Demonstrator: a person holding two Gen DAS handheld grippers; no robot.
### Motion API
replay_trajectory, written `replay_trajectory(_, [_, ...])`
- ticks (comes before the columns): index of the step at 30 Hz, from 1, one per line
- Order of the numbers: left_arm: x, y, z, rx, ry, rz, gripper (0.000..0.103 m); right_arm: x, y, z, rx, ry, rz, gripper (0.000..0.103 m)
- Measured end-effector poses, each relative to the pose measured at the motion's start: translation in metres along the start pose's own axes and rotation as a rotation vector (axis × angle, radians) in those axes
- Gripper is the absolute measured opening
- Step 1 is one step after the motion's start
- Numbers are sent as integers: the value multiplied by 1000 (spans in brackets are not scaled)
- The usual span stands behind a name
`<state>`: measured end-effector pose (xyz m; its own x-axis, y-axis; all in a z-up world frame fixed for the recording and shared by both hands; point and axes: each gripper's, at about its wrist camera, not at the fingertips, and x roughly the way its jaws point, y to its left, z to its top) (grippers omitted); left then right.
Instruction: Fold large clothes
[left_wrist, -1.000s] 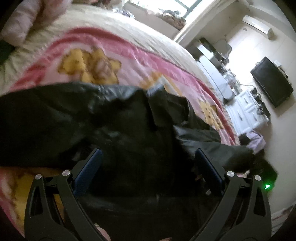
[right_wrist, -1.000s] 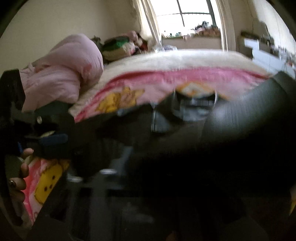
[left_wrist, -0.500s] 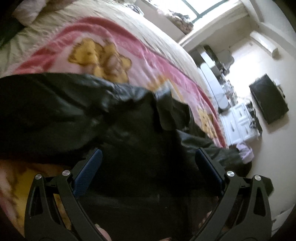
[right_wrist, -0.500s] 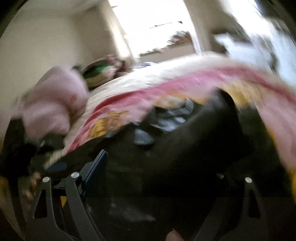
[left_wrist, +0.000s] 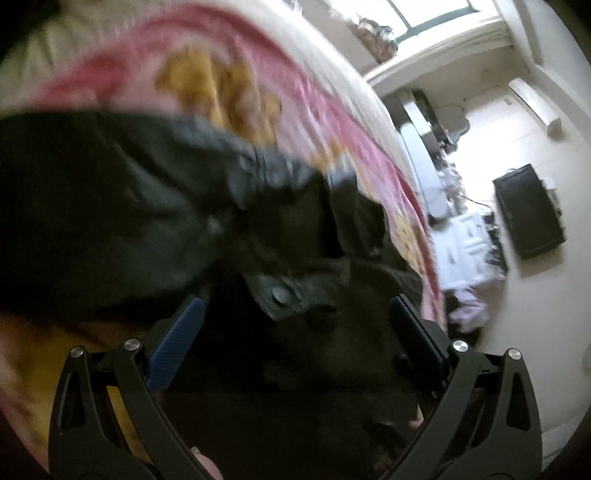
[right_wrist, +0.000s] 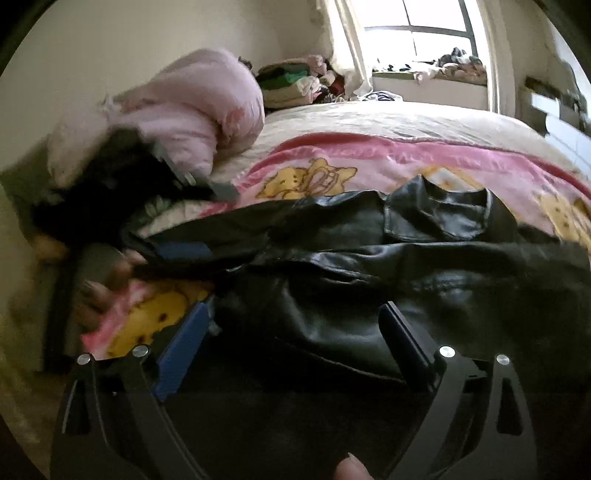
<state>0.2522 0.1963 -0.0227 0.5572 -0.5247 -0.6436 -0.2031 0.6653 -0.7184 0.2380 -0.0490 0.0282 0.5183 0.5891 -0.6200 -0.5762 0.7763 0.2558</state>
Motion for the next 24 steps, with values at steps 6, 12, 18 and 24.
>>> replay_trajectory(6, [42,-13,-14,61,41,138,71,-35,-44,-4,103,-47,-89,92])
replay_trajectory(12, [44,-44,-16,225,-39,222,20,-62,-91,-10,188,-71,-199,75])
replay_trajectory(18, [-11,-91,-13,344,-189,63,8,-97,-136,-9,246,-122,-314,61])
replay_trajectory(24, [-18,-81,-2,369,-253,127,8,-106,-164,5,290,-154,-380,56])
